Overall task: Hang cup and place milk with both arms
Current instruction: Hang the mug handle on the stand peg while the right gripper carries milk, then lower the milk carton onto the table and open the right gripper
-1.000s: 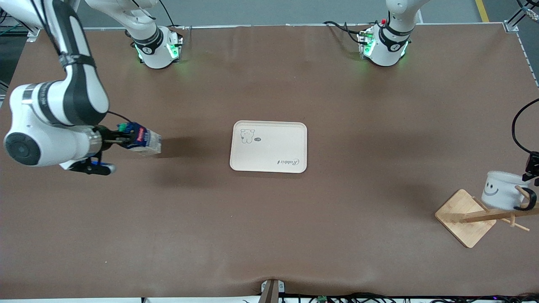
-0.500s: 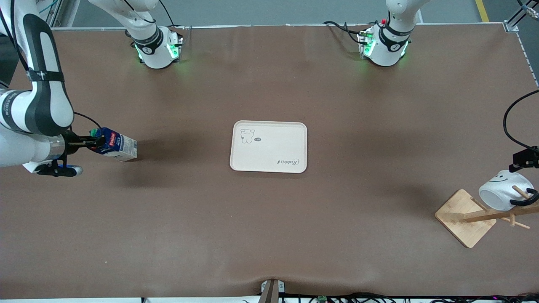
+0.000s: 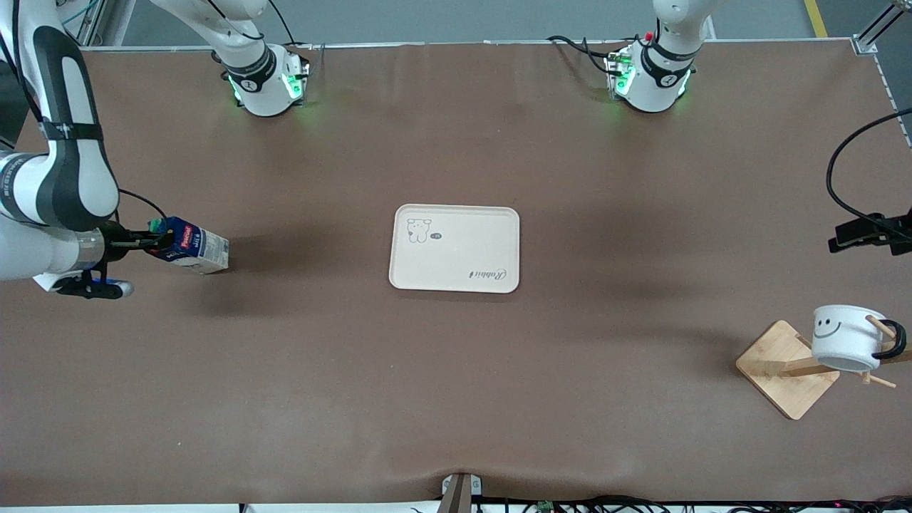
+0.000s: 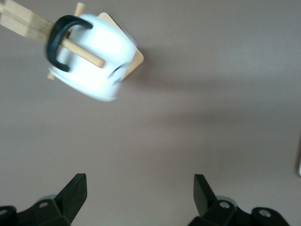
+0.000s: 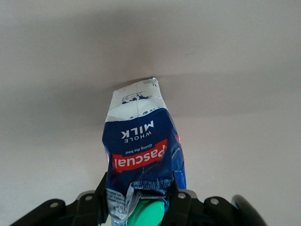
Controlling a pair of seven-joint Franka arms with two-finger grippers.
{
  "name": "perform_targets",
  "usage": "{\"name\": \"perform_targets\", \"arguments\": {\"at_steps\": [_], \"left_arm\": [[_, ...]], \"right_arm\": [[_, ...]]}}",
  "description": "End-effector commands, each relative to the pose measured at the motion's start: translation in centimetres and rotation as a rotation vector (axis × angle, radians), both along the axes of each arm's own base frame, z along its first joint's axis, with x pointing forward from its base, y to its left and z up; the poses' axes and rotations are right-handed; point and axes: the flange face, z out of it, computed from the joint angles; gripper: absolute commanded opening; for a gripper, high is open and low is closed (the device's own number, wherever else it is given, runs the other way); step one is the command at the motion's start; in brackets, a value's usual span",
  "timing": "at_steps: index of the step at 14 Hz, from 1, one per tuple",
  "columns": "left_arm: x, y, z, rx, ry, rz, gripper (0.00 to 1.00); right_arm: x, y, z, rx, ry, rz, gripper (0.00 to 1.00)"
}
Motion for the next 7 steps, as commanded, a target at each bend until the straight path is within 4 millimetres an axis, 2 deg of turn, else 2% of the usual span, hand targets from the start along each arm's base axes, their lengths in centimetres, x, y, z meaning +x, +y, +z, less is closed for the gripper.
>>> {"name": "perform_targets", "arguments": {"at_steps": [1, 4, 5, 6, 7], "left_arm": [[-1.7, -3.0, 1.7, 0.015, 0.033, 0.017, 1.00], [-2.3, -4.5, 2.7, 0.022, 0.035, 0.003, 1.00], [-2.3, -5.0, 2.9, 0.024, 0.031, -0.007, 1.00], [-2.3, -5.1, 2.9, 0.026, 0.031, -0.009, 1.00], [-2.3, -5.0, 2.9, 0.029, 0.030, -0.009, 1.00]], "right_arm": [[-0.6, -0.1, -1.1, -0.034, 0.026, -0.059, 0.00], [-0.9, 0.2, -2.1, -0.045, 0.031, -0.079, 0.00], [-1.1, 0.2, -2.5, -0.045, 0.030, -0.078, 0.05], [-1.1, 0.4, -2.5, -0.044, 0.033, -0.074, 0.18], [-1.1, 0.6, -2.6, -0.038, 0.036, -0.061, 0.73]]}}
